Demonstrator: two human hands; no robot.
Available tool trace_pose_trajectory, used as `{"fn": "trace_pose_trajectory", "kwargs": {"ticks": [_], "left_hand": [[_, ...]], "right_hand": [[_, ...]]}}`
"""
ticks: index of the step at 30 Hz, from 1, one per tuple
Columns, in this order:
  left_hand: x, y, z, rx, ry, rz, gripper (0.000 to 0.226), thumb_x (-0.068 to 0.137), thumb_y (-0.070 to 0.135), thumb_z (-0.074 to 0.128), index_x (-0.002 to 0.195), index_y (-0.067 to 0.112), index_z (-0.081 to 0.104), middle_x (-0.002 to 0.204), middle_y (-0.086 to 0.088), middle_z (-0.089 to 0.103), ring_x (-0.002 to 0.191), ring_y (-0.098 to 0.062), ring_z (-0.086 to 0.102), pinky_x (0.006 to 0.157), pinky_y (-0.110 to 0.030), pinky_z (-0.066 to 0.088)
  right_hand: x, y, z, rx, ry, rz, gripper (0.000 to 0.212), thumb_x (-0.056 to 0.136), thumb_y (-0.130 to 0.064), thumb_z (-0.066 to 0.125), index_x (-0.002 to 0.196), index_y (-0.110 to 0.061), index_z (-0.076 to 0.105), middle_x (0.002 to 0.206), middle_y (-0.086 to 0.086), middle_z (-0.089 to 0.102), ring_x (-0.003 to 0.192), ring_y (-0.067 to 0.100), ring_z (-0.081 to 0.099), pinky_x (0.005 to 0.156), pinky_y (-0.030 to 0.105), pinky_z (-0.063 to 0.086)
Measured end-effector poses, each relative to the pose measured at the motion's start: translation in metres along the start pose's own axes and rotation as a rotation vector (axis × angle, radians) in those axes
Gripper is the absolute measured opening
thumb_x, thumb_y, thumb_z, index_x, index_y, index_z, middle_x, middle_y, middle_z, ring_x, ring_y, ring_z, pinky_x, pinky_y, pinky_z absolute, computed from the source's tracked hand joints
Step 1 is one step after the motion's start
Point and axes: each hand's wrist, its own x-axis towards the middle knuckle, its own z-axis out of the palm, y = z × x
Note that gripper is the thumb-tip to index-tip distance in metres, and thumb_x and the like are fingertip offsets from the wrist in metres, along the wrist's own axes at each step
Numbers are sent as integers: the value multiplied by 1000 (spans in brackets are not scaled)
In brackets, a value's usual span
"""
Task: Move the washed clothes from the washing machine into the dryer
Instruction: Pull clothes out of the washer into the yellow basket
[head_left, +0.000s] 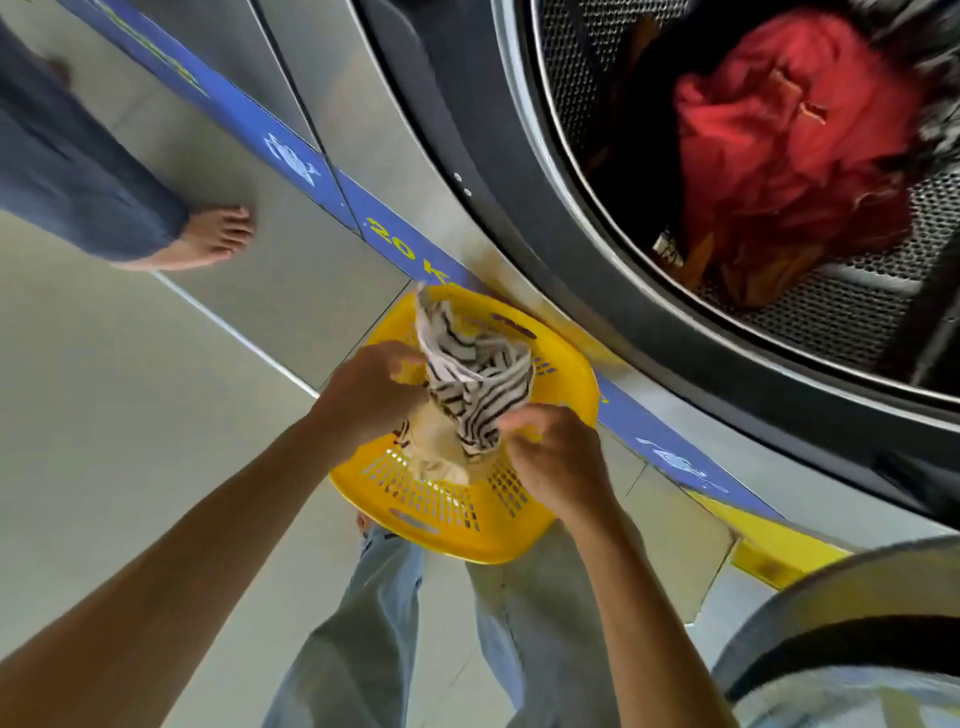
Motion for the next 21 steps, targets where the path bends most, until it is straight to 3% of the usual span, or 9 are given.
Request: {"fn": "trace_pose_trajectory", "kwargs": {"ticks": [4, 7, 9, 11, 13, 15, 16, 18, 21], "left_hand": [[-7, 44, 5, -77, -10, 246, 33, 75, 19, 64, 104, 36, 67, 111, 6, 71, 103, -7, 67, 96, -30, 52], [-16, 93, 11, -222, -80, 401, 32, 83, 10, 61, 105, 33, 68, 111, 8, 72, 107, 0, 65, 98, -21, 48], [-17, 125, 15, -277, -110, 457, 34, 80, 14, 61, 103, 38, 67, 114, 6, 71, 111, -1, 64, 102, -26, 47], [-10, 148, 22, -272, -126, 479, 40, 76, 19, 59, 110, 39, 66, 114, 5, 70, 112, -2, 63, 105, -32, 47], [-3, 162, 25, -250, -123, 466, 46, 73, 24, 57, 116, 39, 64, 114, 3, 70, 111, -4, 63, 103, -35, 49], [1, 166, 26, -218, -119, 465, 50, 70, 29, 54, 117, 39, 64, 115, 4, 69, 109, -3, 64, 102, -34, 50], [3, 165, 26, -212, -121, 457, 49, 70, 30, 54, 117, 39, 64, 114, 6, 70, 108, -2, 64, 102, -34, 49], [5, 158, 26, -208, -137, 452, 43, 71, 26, 54, 111, 38, 66, 112, 8, 71, 106, -1, 65, 103, -34, 49], [4, 145, 25, -178, -155, 410, 38, 70, 28, 54, 103, 40, 68, 109, 11, 72, 105, 1, 65, 102, -34, 50]], "right_hand": [[-4, -28, -69, 214, 446, -185, 20, 88, -9, 59, 93, -21, 74, 91, -7, 75, 89, 8, 69, 80, 19, 49], [15, -49, -133, 325, 571, -264, 21, 89, -9, 59, 95, -21, 75, 90, -8, 75, 82, 1, 69, 78, 17, 52], [48, -58, -168, 234, 587, -249, 23, 87, -13, 61, 104, -22, 75, 91, -10, 74, 80, -6, 67, 76, 12, 51], [95, -61, -195, 25, 605, -207, 44, 83, -23, 68, 127, -23, 64, 113, -3, 70, 105, 1, 64, 91, 15, 48], [137, -56, -210, -175, 486, -89, 85, 78, -40, 76, 151, -29, 34, 154, 14, 37, 143, 26, 36, 116, 34, 33], [165, -39, -212, -283, 335, 28, 112, 75, -47, 80, 157, -35, 4, 164, 19, -1, 152, 35, 7, 122, 43, 18], [175, -29, -211, -305, 299, 32, 112, 76, -44, 80, 157, -34, 3, 165, 17, 1, 152, 33, 7, 121, 41, 18], [186, -11, -206, -294, 319, -23, 86, 80, -30, 76, 152, -29, 29, 154, 13, 38, 143, 30, 36, 113, 34, 33], [178, -2, -200, -233, 415, -42, 29, 77, -21, 68, 103, -23, 59, 99, 3, 68, 101, 28, 66, 85, 30, 49]]}}
